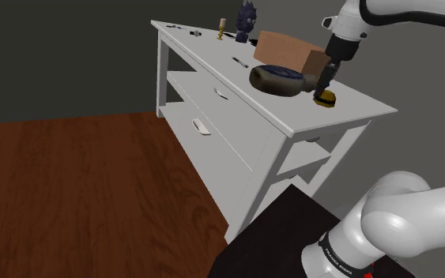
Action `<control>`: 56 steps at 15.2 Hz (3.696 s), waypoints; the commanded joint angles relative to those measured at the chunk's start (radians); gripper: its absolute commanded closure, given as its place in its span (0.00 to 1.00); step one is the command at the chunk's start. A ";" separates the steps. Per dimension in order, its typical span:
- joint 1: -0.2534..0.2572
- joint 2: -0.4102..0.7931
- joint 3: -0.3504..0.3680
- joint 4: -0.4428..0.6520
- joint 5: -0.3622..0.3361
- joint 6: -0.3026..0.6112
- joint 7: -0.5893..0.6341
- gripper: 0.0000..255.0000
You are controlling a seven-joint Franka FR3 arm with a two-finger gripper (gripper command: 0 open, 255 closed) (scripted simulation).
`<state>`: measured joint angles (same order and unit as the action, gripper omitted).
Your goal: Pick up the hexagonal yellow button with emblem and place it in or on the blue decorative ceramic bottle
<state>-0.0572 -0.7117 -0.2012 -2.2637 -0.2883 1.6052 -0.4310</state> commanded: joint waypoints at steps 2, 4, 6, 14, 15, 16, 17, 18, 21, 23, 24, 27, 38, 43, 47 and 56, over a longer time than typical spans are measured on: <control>-0.013 0.035 -0.051 0.034 -0.060 0.011 -0.087 0.00; -0.019 0.066 -0.085 0.064 -0.095 0.024 -0.143 0.00; -0.022 0.078 -0.102 0.063 -0.111 0.042 -0.164 0.00; -0.030 0.071 -0.129 -0.024 -0.131 0.126 -0.158 0.00; -0.030 0.071 -0.129 -0.024 -0.131 0.126 -0.158 0.00; -0.030 0.071 -0.129 -0.024 -0.131 0.126 -0.158 0.00; -0.030 0.071 -0.129 -0.024 -0.131 0.126 -0.158 0.00; -0.030 0.071 -0.129 -0.024 -0.131 0.126 -0.158 0.00; -0.030 0.071 -0.129 -0.024 -0.131 0.126 -0.158 1.00; -0.031 0.068 -0.128 -0.027 -0.131 0.125 -0.157 1.00; -0.031 0.069 -0.130 -0.026 -0.132 0.126 -0.158 1.00; -0.031 0.073 -0.133 -0.025 -0.132 0.130 -0.160 1.00; -0.024 0.091 -0.113 0.095 -0.113 0.029 -0.183 1.00; -0.020 0.110 -0.104 0.175 -0.103 -0.031 -0.200 1.00; -0.017 0.129 -0.099 0.243 -0.096 -0.078 -0.213 1.00; -0.011 0.183 -0.089 0.409 -0.082 -0.187 -0.247 1.00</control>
<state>-0.0690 -0.5358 -0.2910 -1.8743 -0.3716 1.4306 -0.6737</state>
